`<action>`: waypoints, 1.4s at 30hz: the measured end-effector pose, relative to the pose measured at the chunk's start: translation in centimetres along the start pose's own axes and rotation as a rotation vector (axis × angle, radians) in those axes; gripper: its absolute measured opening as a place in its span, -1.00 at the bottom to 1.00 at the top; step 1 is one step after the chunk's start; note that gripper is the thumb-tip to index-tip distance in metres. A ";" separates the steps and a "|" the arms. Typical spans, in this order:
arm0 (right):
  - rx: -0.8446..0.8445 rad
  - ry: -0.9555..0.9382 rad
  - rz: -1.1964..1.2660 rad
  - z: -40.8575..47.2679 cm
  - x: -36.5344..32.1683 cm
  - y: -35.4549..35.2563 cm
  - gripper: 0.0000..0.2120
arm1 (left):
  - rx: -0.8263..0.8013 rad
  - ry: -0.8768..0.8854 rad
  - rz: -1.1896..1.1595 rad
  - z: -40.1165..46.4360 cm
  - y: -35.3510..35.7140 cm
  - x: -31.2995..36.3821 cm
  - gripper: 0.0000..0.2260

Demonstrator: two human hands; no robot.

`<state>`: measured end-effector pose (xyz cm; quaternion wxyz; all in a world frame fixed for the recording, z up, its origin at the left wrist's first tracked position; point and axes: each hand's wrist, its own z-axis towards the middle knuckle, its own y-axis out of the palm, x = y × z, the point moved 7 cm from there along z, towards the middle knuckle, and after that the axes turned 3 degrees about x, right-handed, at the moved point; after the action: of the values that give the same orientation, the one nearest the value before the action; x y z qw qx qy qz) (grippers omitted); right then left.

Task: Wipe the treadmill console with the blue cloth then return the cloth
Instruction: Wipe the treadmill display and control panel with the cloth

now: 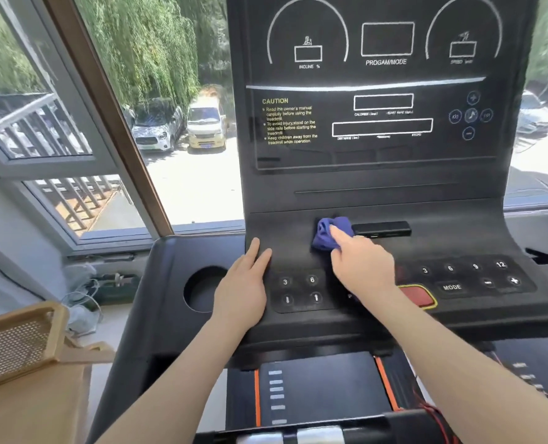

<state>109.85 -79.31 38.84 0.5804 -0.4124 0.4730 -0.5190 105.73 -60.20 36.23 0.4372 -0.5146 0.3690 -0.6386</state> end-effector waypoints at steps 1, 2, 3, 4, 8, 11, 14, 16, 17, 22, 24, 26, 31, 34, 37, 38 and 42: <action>-0.023 -0.010 0.012 -0.9 -1.3 0.3 -0.59 | 0.009 -0.024 -0.021 0.0 -0.1 0.0 -0.54; -0.043 -0.058 0.016 -1.9 -3.2 0.5 -0.61 | 0.016 -0.060 -0.052 0.0 -0.1 0.0 -0.54; -0.052 -0.130 0.024 -3.0 -5.3 0.7 -0.64 | 0.018 -0.093 -0.086 0.0 -0.1 -0.2 -0.52; -0.059 -0.208 0.035 -4.1 -7.1 0.9 -0.66 | 0.013 -0.113 -0.123 0.0 -0.1 -0.3 -0.49; -0.071 -0.364 0.047 -5.7 -8.8 0.9 -0.60 | -0.005 -0.061 -0.177 0.0 -0.2 0.0 -0.56; 0.080 -0.276 -0.025 -4.9 -4.0 -0.2 -0.60 | 0.000 -0.001 0.057 0.0 -0.2 0.3 -0.54; 0.017 -0.036 -0.082 -2.8 3.0 -0.5 -0.62 | 0.003 0.012 0.145 -0.2 -0.2 0.4 -0.51; 0.016 0.091 -0.044 -2.0 5.3 -0.8 -0.64 | 0.026 0.050 0.174 -0.2 -0.4 0.7 -0.52; 0.021 0.119 -0.024 -2.1 5.0 -0.6 -0.65 | 0.035 0.062 0.173 -0.2 -0.5 0.8 -0.54; -0.044 -0.206 0.012 -4.7 -3.2 0.3 -0.63 | 0.089 0.125 0.080 0.0 -0.7 2.2 -0.60; -0.118 -0.311 0.054 -4.1 -3.4 0.2 -0.61 | 0.057 0.109 0.023 0.4 -0.6 3.2 -0.61; -0.171 -0.257 0.079 -1.9 -0.2 -0.2 -0.60 | 0.033 0.081 -0.052 0.7 -0.5 4.2 -0.62; -0.081 -0.202 -0.030 0.1 6.9 -0.4 -0.56 | -0.017 0.092 -0.100 0.6 0.4 6.4 -0.64; -0.025 0.035 -0.001 0.0 13.0 -0.6 -0.58 | -0.020 0.026 -0.126 0.7 0.9 6.8 -0.66; -0.006 0.301 0.065 0.2 17.7 -1.4 -0.64 | 0.009 0.004 -0.087 0.9 0.8 7.9 -0.66; -0.020 0.277 0.050 0.2 17.1 -1.4 -0.67 | 0.012 0.008 -0.070 1.0 0.8 8.4 -0.65; -0.039 -0.100 -0.017 -1.2 10.2 -0.7 -0.64 | -0.031 0.025 -0.092 1.0 2.1 11.0 -0.56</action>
<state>108.61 -89.50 38.08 0.5906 -0.4532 0.4499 -0.4934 106.13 -71.27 38.15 0.3947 -0.5296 0.3605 -0.6586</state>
